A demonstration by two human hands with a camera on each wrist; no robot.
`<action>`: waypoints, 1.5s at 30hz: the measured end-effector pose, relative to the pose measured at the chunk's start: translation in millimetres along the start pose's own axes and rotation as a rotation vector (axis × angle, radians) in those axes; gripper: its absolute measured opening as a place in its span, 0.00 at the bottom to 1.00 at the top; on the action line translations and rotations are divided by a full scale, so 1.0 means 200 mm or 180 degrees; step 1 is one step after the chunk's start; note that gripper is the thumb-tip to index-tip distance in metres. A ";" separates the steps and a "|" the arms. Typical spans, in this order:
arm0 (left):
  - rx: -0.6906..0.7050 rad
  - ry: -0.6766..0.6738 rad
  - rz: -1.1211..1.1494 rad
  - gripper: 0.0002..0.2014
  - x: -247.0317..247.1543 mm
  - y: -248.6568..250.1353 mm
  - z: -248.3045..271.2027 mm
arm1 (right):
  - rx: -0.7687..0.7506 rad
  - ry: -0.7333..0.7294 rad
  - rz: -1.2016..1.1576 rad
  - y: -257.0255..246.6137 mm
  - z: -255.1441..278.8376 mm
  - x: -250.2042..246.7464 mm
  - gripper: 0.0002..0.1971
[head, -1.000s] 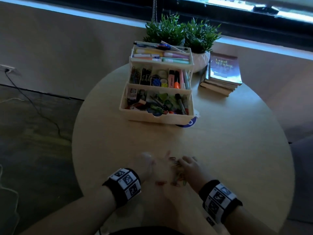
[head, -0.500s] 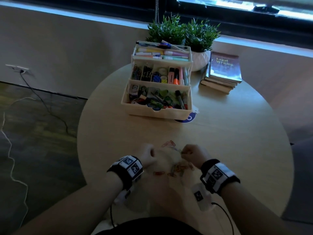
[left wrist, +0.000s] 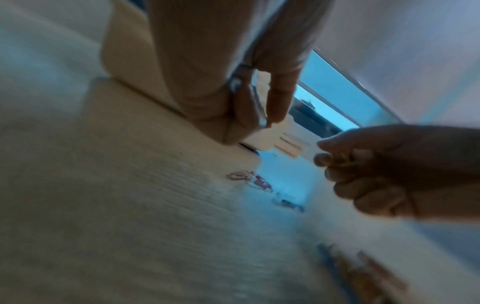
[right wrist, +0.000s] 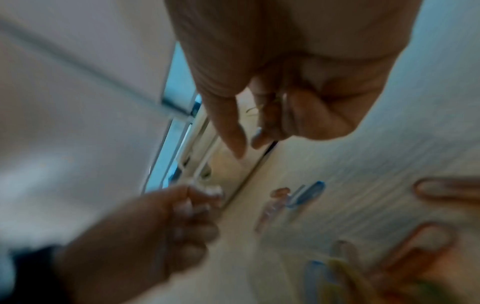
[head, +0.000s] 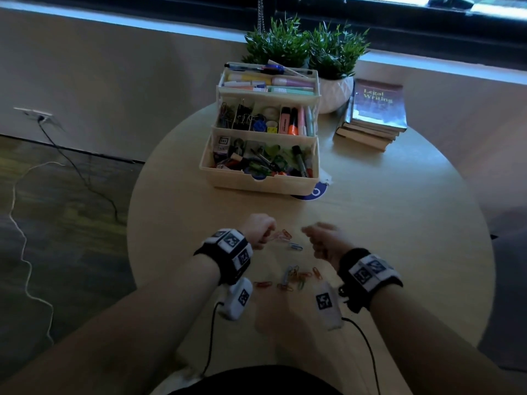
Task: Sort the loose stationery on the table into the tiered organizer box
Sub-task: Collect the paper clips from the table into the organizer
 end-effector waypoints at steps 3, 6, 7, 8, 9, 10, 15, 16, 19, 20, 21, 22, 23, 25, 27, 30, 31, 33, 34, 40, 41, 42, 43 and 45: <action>0.0806 0.0077 -0.2267 0.05 0.04 0.04 -0.03 | -0.0641 0.0614 0.2220 -0.02 -0.03 0.07 0.05; 0.1010 -0.0355 -0.3698 0.16 0.09 0.02 -0.06 | -0.0701 0.0631 0.3458 0.02 -0.05 0.14 0.10; 0.1082 -0.0438 -0.3910 0.15 0.10 0.03 -0.06 | -0.0659 0.0600 0.3616 0.03 -0.07 0.15 0.09; 0.1055 -0.0512 -0.3997 0.13 0.11 0.04 -0.05 | -0.0586 0.0593 0.3694 0.04 -0.09 0.15 0.07; 0.1027 -0.0575 -0.4042 0.12 0.12 0.04 -0.06 | -0.0496 0.0599 0.3706 0.05 -0.10 0.14 0.07; 0.0986 -0.0625 -0.4103 0.11 0.12 0.04 -0.06 | -0.0358 0.0557 0.3658 0.06 -0.12 0.13 0.10; 0.0742 -0.0713 -0.4415 0.13 0.15 0.04 -0.04 | 0.0077 -0.0017 0.1018 0.12 -0.07 -0.01 0.14; 0.0672 -0.0610 -0.4242 0.13 0.15 0.04 -0.04 | 0.0175 -0.0237 0.0188 0.14 -0.04 -0.05 0.14; 0.0661 -0.0278 -0.2775 0.11 0.07 0.05 -0.05 | 0.0241 -0.0895 -0.1546 0.18 0.05 -0.15 0.06; 0.0608 -0.0172 -0.2139 0.14 0.04 0.04 -0.05 | 0.0166 -0.0982 -0.1768 0.18 0.07 -0.18 0.07; 0.0571 -0.0129 -0.1528 0.15 0.01 0.03 -0.06 | 0.0133 -0.0958 -0.1853 0.18 0.08 -0.20 0.10; 0.0378 -0.0044 -0.0646 0.15 -0.02 0.00 -0.06 | 0.0157 -0.0822 -0.1788 0.18 0.09 -0.22 0.09; 0.0105 0.0084 0.0368 0.15 -0.04 -0.02 -0.04 | 0.0208 -0.0600 -0.1581 0.19 0.08 -0.23 0.08; -0.0194 0.0166 0.1842 0.16 -0.07 -0.07 -0.02 | 0.0152 0.0010 -0.0498 0.19 0.06 -0.23 0.14; -0.0289 0.0049 0.2379 0.19 -0.08 -0.09 0.01 | -0.0105 0.0509 0.1237 0.16 0.07 -0.21 0.13; -0.0342 -0.0092 0.2308 0.21 -0.08 -0.06 0.04 | -0.0221 0.0692 0.3399 0.16 0.13 -0.10 0.12; -0.0354 -0.0080 0.2150 0.19 -0.08 -0.05 0.05 | -0.0206 0.0686 0.3732 0.15 0.15 -0.07 0.13; -0.0276 0.0079 0.1043 0.14 -0.06 -0.02 0.04 | -0.0325 0.0775 0.3963 0.15 0.16 -0.03 0.13; -0.0192 0.0161 0.0097 0.12 -0.05 0.00 0.02 | -0.0327 0.0787 0.3994 0.14 0.15 -0.01 0.12; 0.0397 0.0051 -0.3624 0.15 0.09 0.07 -0.07 | -0.0012 0.0494 0.3607 0.09 0.05 0.00 0.12; 0.0316 -0.0021 -0.3684 0.13 0.11 0.07 -0.09 | 0.0029 0.0508 0.3421 0.09 0.04 -0.01 0.12; 0.0185 -0.0105 -0.3699 0.11 0.13 0.06 -0.11 | 0.0077 0.0504 0.3081 0.09 0.02 -0.03 0.13; 0.0126 -0.0229 -0.3725 0.09 0.14 0.03 -0.13 | 0.0146 0.0447 0.2525 0.09 0.02 -0.05 0.14; 0.0123 -0.0563 -0.3932 0.08 0.15 -0.03 -0.17 | 0.0356 0.0150 0.1163 0.10 0.02 -0.09 0.15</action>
Point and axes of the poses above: each hand's wrist, its own z-axis away from the middle knuckle, its own x-axis out of the palm, y = z × x, the point moved 3 cm from there along -z, towards the middle knuckle, and after that the axes turned 7 degrees about x, right-handed, at the moved point
